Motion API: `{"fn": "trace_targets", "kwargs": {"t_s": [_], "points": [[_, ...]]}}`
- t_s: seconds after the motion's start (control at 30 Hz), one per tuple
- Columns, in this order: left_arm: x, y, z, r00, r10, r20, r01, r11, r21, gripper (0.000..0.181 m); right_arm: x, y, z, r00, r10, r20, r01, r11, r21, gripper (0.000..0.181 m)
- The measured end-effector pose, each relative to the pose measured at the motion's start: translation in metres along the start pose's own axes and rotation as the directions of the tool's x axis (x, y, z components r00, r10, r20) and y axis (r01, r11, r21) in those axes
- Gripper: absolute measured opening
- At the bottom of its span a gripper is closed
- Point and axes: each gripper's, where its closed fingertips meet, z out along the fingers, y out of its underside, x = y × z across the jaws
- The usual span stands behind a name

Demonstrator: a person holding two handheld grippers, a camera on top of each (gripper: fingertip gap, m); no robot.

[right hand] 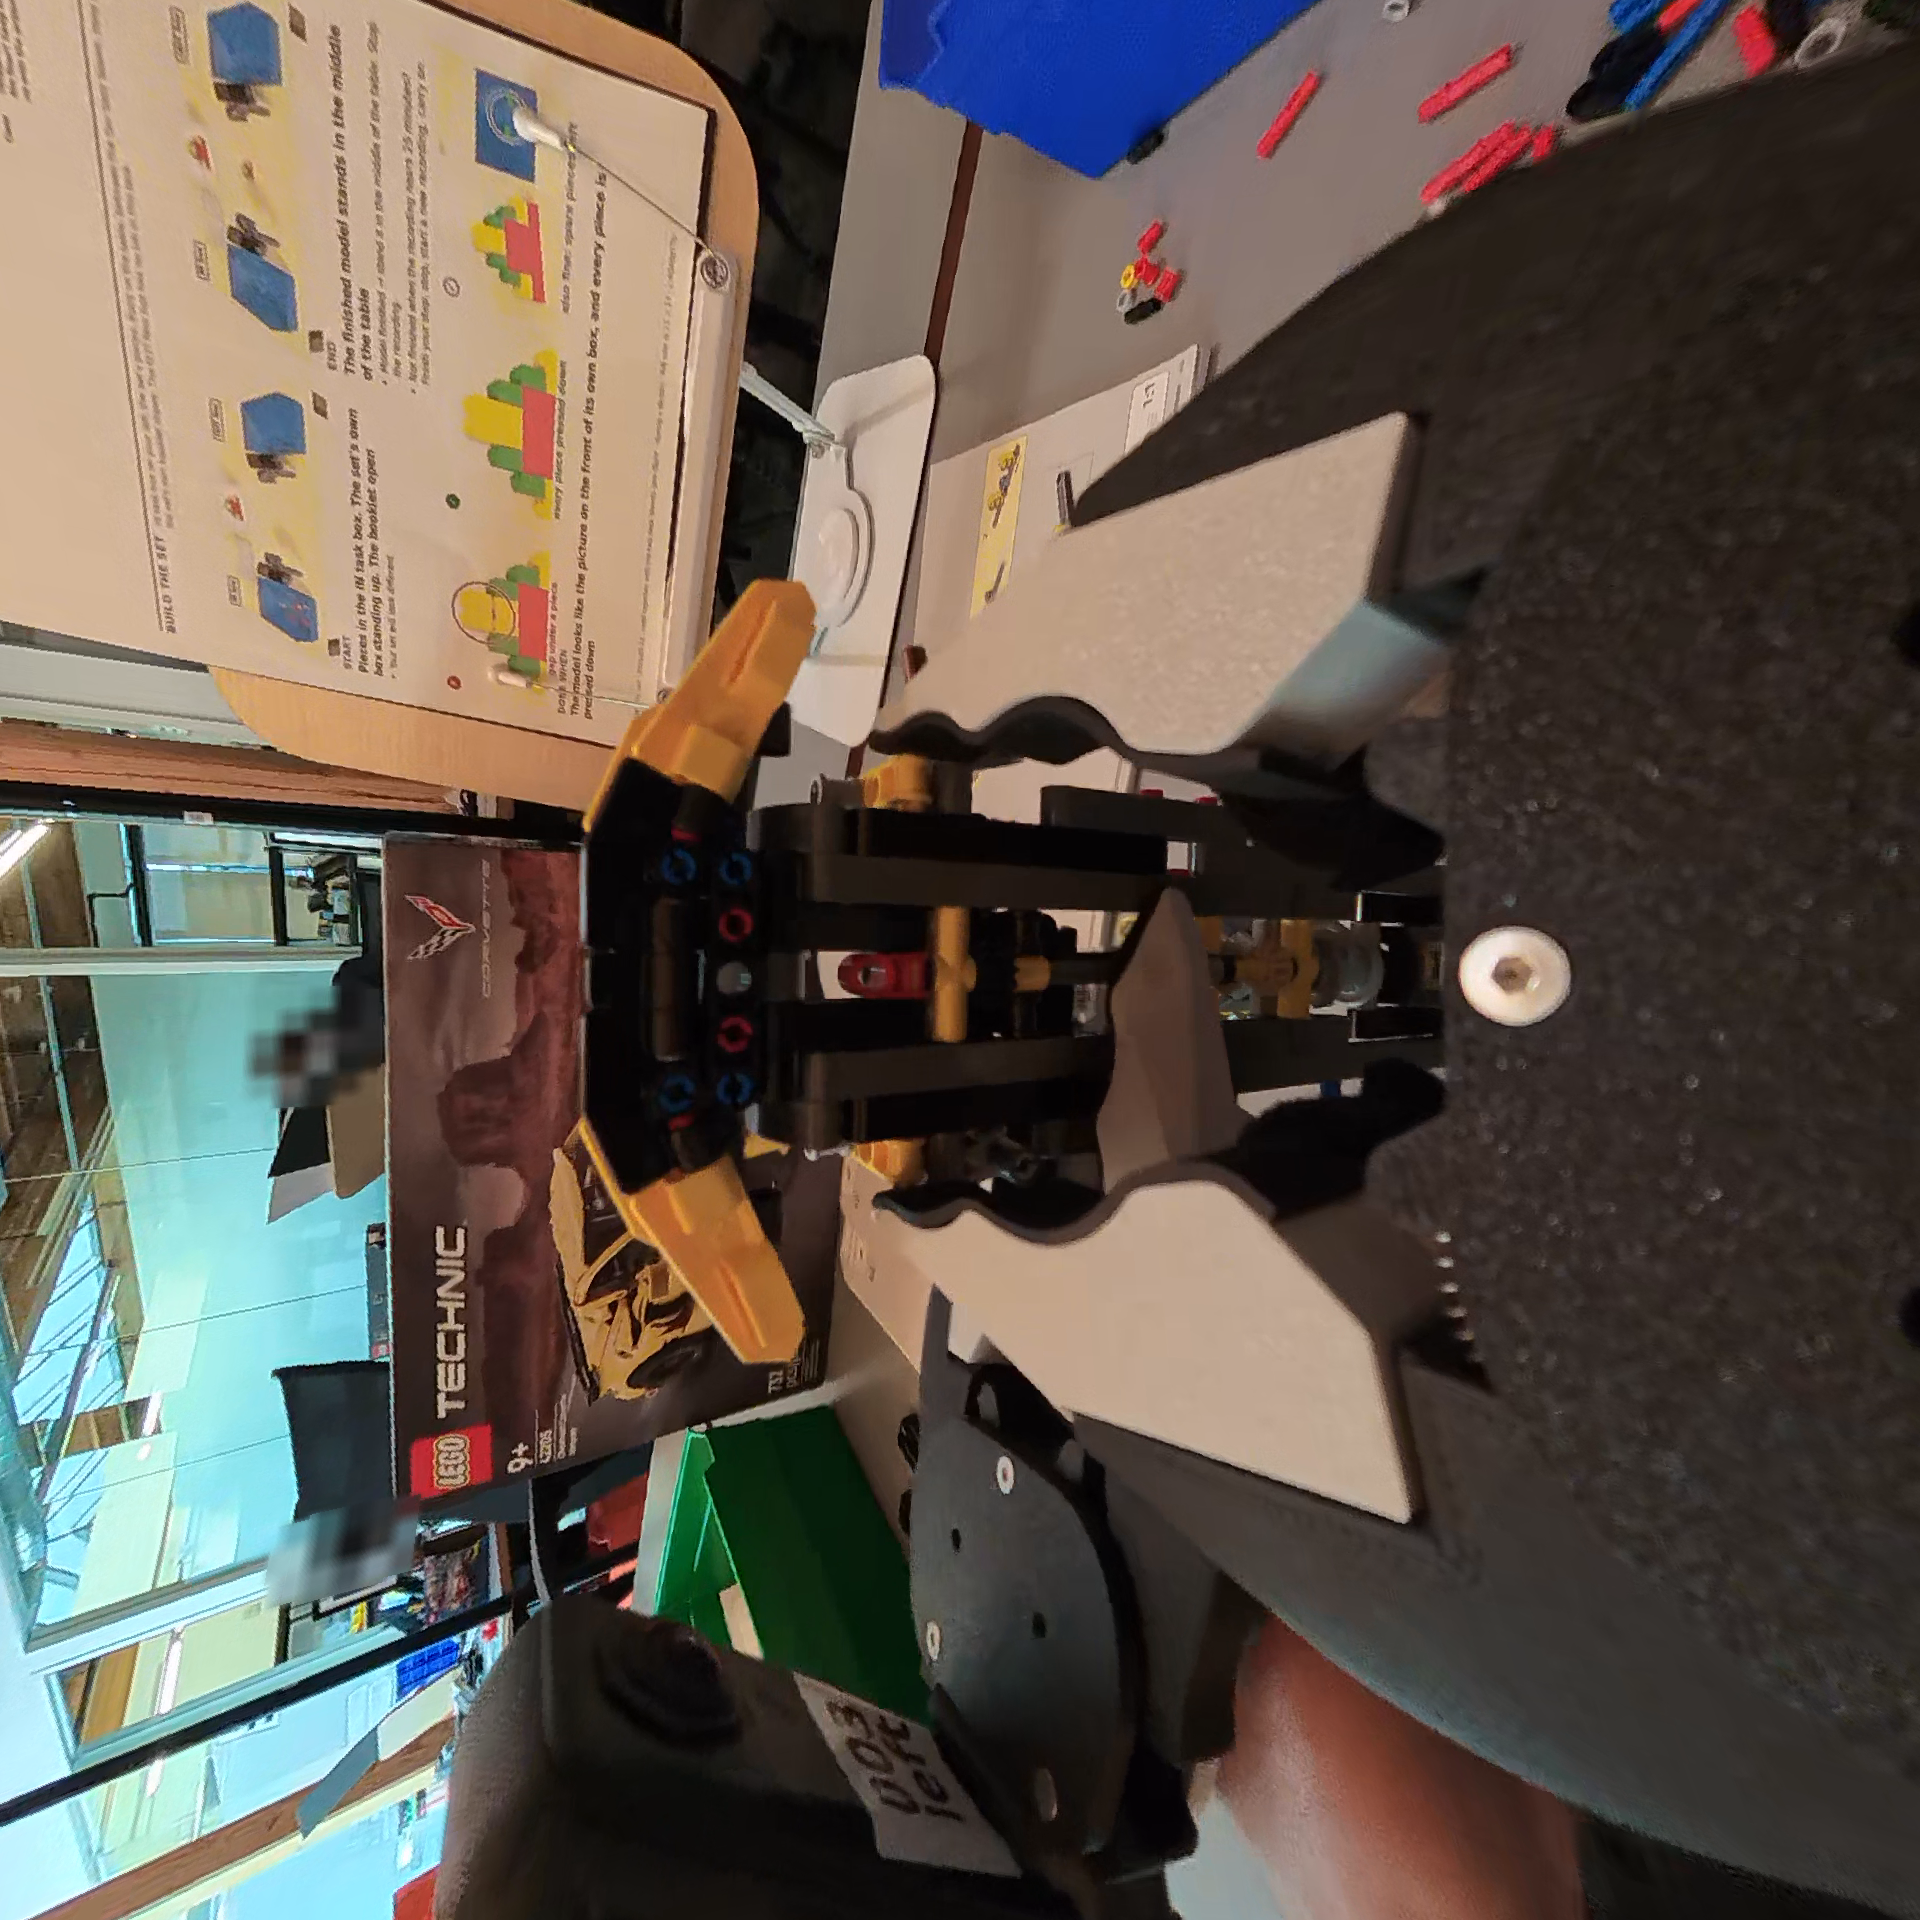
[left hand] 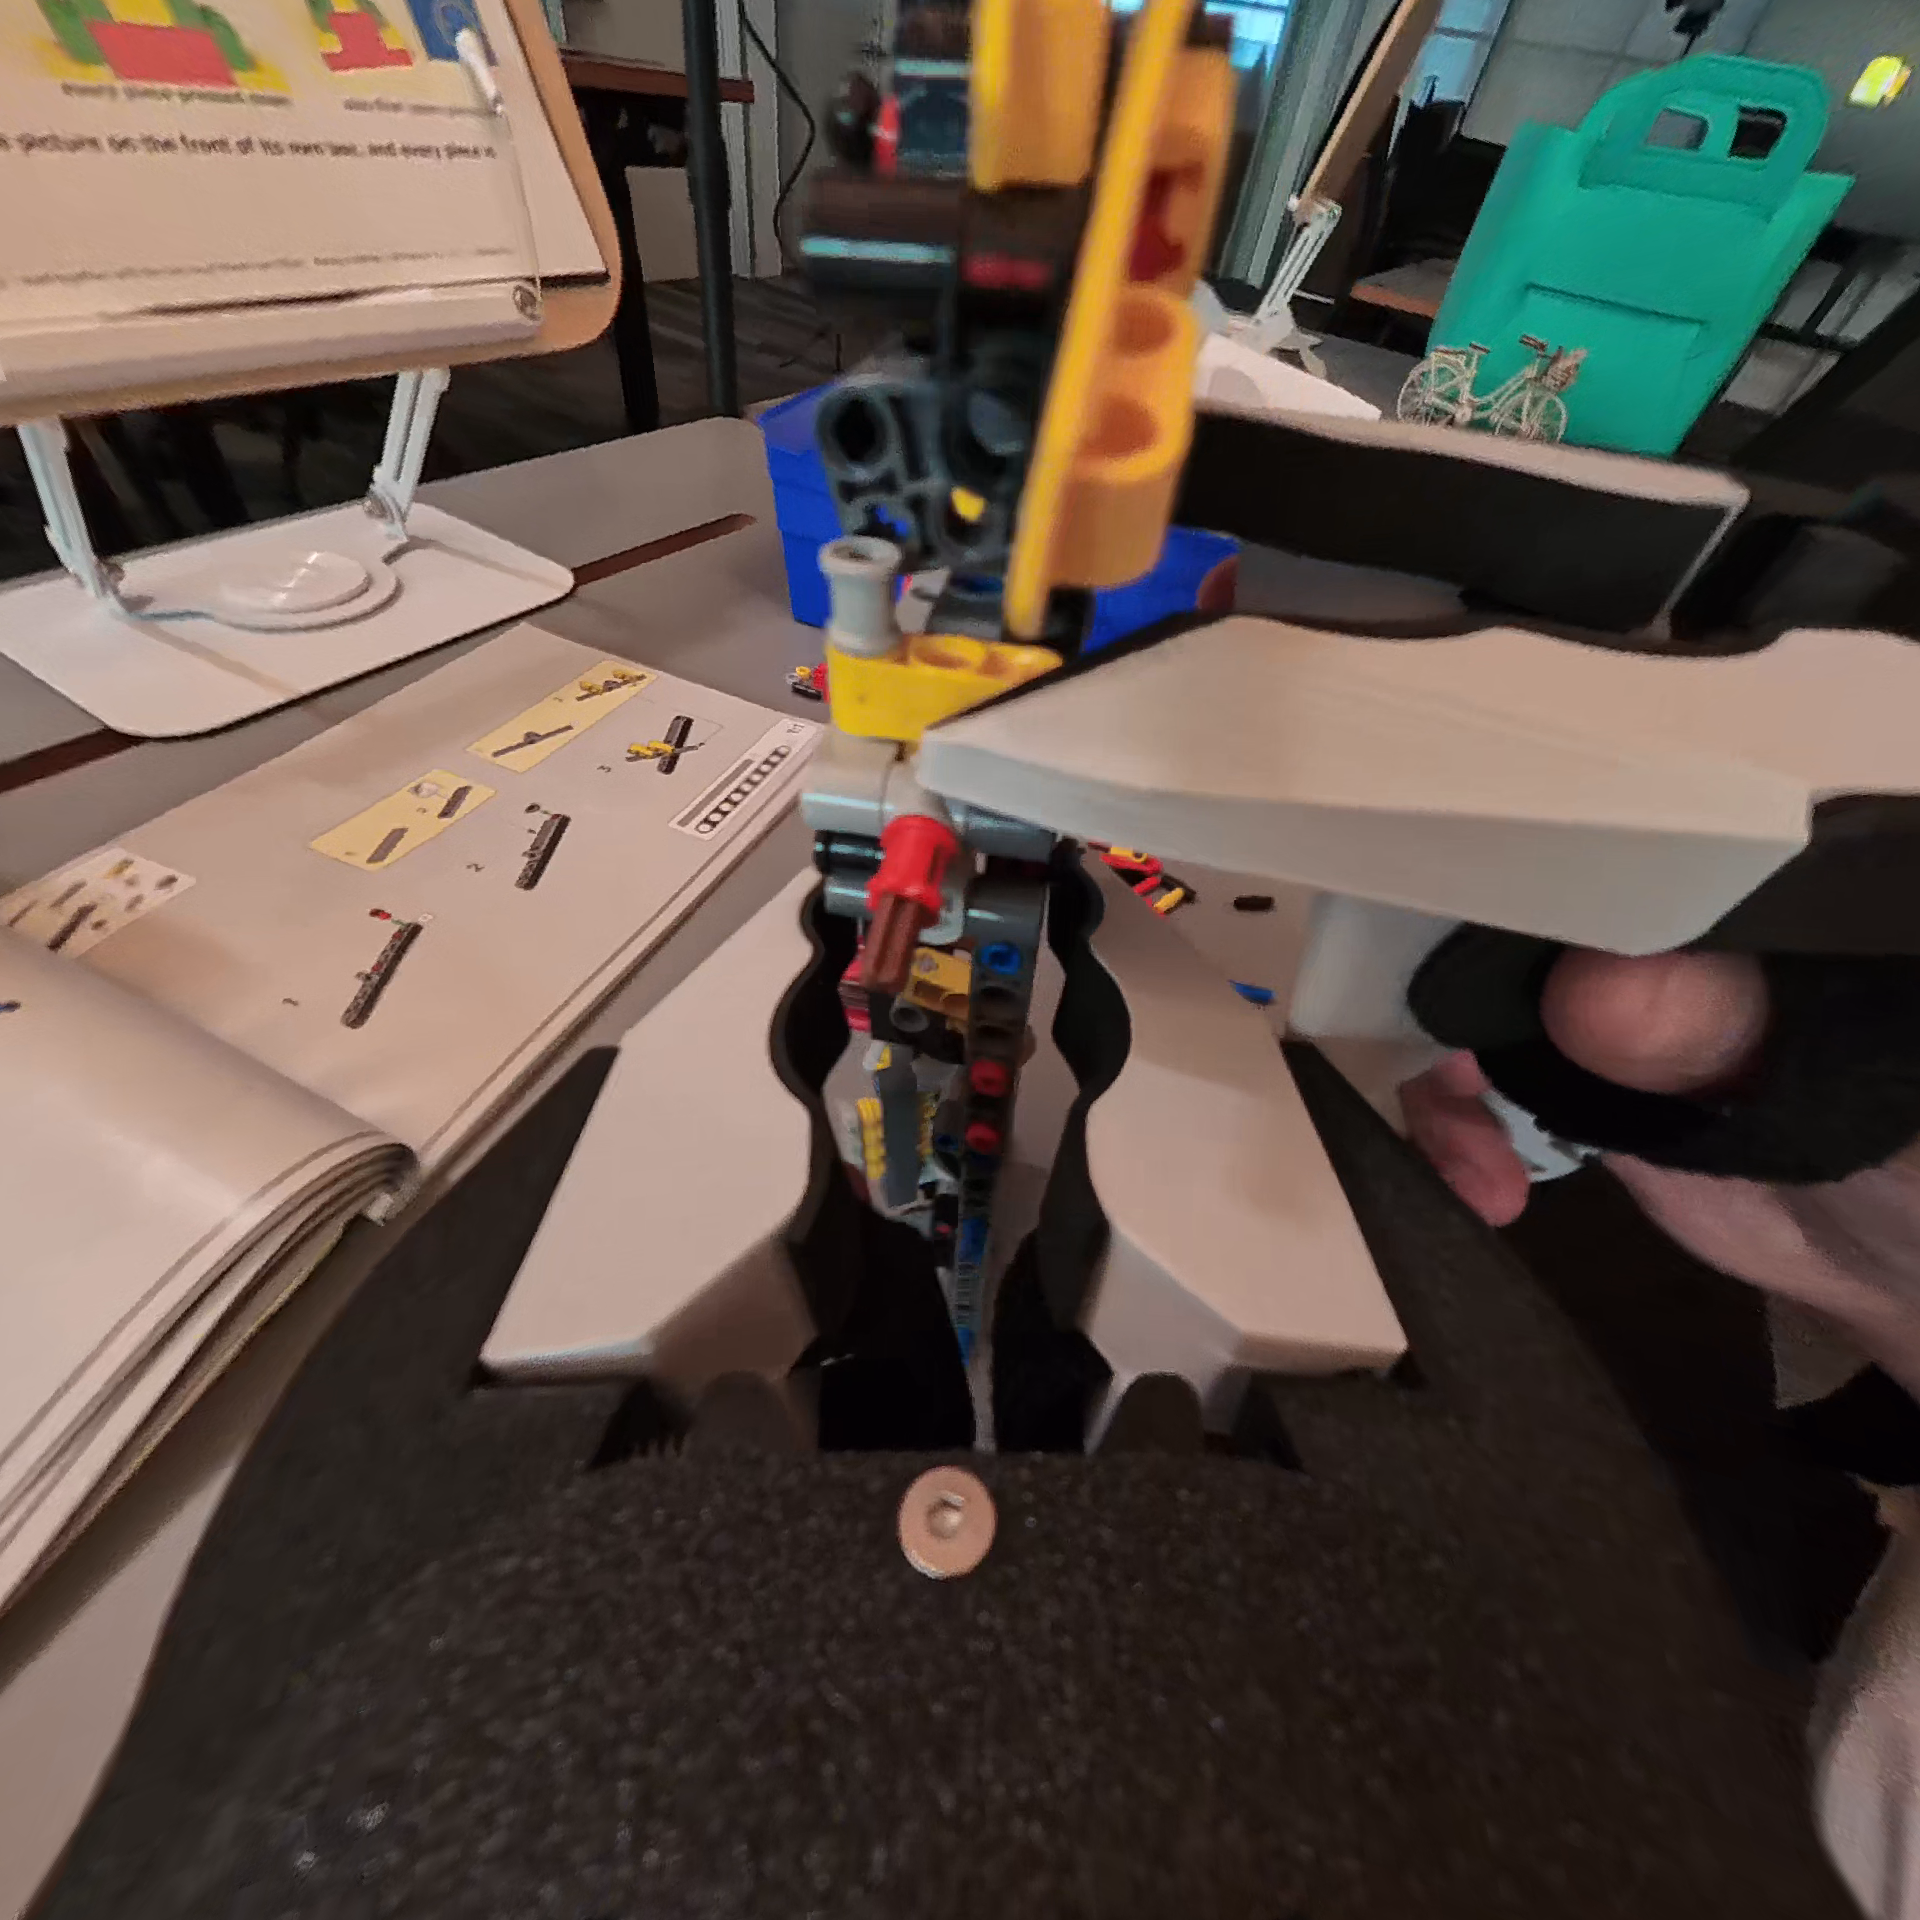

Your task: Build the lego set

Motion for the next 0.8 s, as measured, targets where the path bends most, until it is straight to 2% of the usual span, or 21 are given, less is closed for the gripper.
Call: {"fn": "trace_targets", "kwargs": {"t_s": [0.13, 0.57, 0.8], "points": [[0.0016, 0.0027, 0.0011, 0.993, 0.119, 0.027, -0.120, 0.993, 0.020, 0.036, -0.0002, 0.0010, -0.0026, 1.000, -0.019, -0.006, 0.019, 1.000, -0.003, 0.077], [0.0016, 0.0037, 0.0012, 0.983, 0.173, 0.060, -0.175, 0.984, 0.027, 0.036, -0.0007, 0.0017, -0.0028, 0.999, -0.036, 0.022, 0.036, 0.999, -0.006, 0.077], [0.0057, 0.0032, 0.0015, 0.974, 0.213, 0.071, -0.216, 0.975, 0.043, 0.036, -0.0002, 0.0009, -0.0080, 0.999, -0.039, -0.005, 0.039, 0.999, 0.020, 0.077]]}}
